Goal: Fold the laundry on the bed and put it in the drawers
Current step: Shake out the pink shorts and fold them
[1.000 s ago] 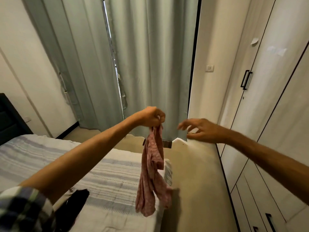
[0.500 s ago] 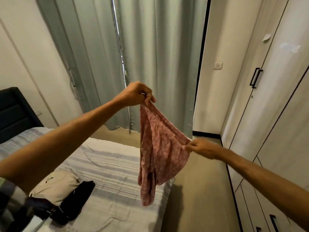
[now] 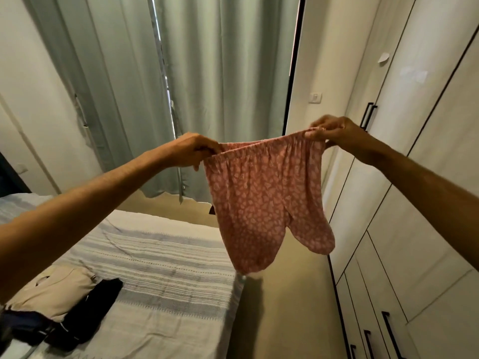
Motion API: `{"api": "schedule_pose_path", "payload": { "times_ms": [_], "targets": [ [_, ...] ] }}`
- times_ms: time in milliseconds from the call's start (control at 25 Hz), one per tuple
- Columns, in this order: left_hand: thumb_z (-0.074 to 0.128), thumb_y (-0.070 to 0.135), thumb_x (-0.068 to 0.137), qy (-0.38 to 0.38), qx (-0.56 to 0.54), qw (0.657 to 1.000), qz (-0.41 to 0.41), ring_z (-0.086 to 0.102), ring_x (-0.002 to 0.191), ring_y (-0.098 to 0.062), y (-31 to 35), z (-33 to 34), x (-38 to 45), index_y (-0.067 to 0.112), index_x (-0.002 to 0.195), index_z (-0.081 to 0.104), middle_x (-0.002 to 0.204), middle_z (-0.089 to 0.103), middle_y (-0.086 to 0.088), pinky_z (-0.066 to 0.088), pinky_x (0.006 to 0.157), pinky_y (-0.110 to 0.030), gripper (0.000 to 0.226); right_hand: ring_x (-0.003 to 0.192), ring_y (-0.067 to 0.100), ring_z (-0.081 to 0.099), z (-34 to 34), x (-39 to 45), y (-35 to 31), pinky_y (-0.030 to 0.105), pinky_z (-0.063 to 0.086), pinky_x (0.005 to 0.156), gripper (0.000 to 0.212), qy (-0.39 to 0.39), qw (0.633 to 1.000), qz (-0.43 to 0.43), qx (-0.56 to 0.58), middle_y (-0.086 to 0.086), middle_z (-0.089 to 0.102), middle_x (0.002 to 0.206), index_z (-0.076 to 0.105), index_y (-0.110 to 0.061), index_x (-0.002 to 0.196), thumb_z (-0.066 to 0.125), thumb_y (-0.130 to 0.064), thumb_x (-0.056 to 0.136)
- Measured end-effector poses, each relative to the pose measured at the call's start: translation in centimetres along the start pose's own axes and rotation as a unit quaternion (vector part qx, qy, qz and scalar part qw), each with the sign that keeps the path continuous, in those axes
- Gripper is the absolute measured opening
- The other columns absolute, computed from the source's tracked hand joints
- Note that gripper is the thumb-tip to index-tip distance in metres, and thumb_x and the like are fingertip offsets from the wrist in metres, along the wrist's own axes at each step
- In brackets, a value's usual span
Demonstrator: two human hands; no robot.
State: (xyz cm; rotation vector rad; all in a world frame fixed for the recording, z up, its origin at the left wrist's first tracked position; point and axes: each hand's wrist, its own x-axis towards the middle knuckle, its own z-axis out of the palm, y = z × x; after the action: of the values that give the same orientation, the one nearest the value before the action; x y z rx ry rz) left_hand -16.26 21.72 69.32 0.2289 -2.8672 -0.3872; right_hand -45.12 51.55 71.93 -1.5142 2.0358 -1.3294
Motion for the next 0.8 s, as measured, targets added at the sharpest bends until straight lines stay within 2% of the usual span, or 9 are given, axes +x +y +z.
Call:
{"api": "schedule_pose_path", "payload": {
  "times_ms": [80,240,320,400,440,520,600,720,800],
  "targets": [
    [0.044,0.028,0.104,-0.006,0.015,0.999,0.03,0.069,0.071,-0.006,1.3,-0.7,0.5,0.019,0.113,0.077,0.091,0.074,0.002,0.06,0.067,-0.036,0.035,0.102,0.021,0.068,-0.8,0.1,0.1,0.039,0.054,0.082,0.024,0.068,0.997,-0.004,0.033,0.013,0.066,0.12,0.08,-0.009,0.102,0.079,-0.029,0.09],
    [0.033,0.068,0.102,0.009,0.179,0.972,0.152,0.054,0.083,-0.005,4.8,0.6,0.4,0.022,0.113,0.078,0.101,0.063,0.007,0.054,0.063,-0.034,0.065,0.081,0.014,0.067,-1.9,0.3,-0.5,0.034,0.05,0.082,0.012,0.161,0.966,0.058,0.196,0.003,0.07,0.085,0.077,-0.01,0.085,0.079,-0.021,0.08],
    [0.039,0.062,0.105,0.113,0.188,0.957,0.187,0.042,0.095,0.002,6.1,1.3,0.8,0.02,0.105,0.08,0.118,0.058,0.004,0.053,0.066,-0.032,0.058,0.079,0.014,0.064,-1.8,-0.2,-1.4,0.031,0.052,0.08,0.016,0.112,0.973,0.057,0.192,0.002,0.065,0.083,0.075,-0.012,0.085,0.077,-0.028,0.085],
    [0.049,0.048,0.107,0.179,0.104,0.956,0.209,0.046,0.097,0.001,7.9,1.2,1.1,0.017,0.101,0.078,0.127,0.058,0.0,0.054,0.074,-0.031,0.042,0.082,0.015,0.066,-2.0,-0.8,-2.0,0.03,0.056,0.08,0.022,0.075,0.983,0.053,0.161,0.002,0.067,0.086,0.077,-0.016,0.087,0.075,-0.036,0.091],
    [0.052,0.041,0.107,0.167,0.044,0.958,0.228,0.055,0.091,-0.002,9.0,1.5,0.9,0.018,0.105,0.075,0.12,0.062,0.0,0.055,0.075,-0.029,0.033,0.08,0.013,0.067,-2.4,-1.0,-2.0,0.028,0.057,0.078,0.023,0.066,0.981,0.057,0.171,0.0,0.069,0.085,0.078,-0.017,0.086,0.074,-0.039,0.093],
    [0.052,0.036,0.108,0.066,-0.043,0.962,0.262,0.065,0.075,-0.009,10.9,2.8,-0.5,0.026,0.117,0.067,0.098,0.067,0.008,0.055,0.067,-0.022,0.02,0.072,0.01,0.067,-3.7,-1.3,-1.1,0.024,0.058,0.072,0.027,0.056,0.973,0.079,0.21,-0.003,0.07,0.078,0.076,-0.019,0.082,0.07,-0.041,0.096],
    [0.048,0.037,0.11,-0.012,-0.058,0.969,0.238,0.066,0.067,-0.013,11.3,4.0,-1.5,0.03,0.12,0.059,0.082,0.068,0.008,0.053,0.058,-0.024,0.017,0.072,0.013,0.066,-5.0,-1.8,0.3,0.026,0.057,0.072,0.033,0.025,0.975,0.109,0.194,0.001,0.069,0.079,0.074,-0.014,0.086,0.07,-0.046,0.094],
    [0.047,0.042,0.11,0.013,-0.013,0.986,0.165,0.072,0.079,-0.014,8.4,2.6,0.2,0.034,0.127,0.062,0.092,0.074,0.005,0.059,0.068,-0.034,0.024,0.073,0.019,0.059,-5.2,-2.8,2.1,0.028,0.055,0.069,0.044,-0.052,0.988,0.123,0.083,0.008,0.058,0.081,0.07,-0.003,0.098,0.071,-0.047,0.095],
    [0.046,0.043,0.109,0.022,0.034,0.987,0.155,0.071,0.09,-0.015,5.6,1.2,1.4,0.033,0.124,0.063,0.107,0.073,0.005,0.059,0.074,-0.04,0.025,0.068,0.016,0.053,-5.0,-3.3,2.6,0.027,0.048,0.061,0.039,-0.086,0.99,0.108,0.018,0.006,0.053,0.075,0.07,0.001,0.087,0.071,-0.037,0.097]
  ]
}}
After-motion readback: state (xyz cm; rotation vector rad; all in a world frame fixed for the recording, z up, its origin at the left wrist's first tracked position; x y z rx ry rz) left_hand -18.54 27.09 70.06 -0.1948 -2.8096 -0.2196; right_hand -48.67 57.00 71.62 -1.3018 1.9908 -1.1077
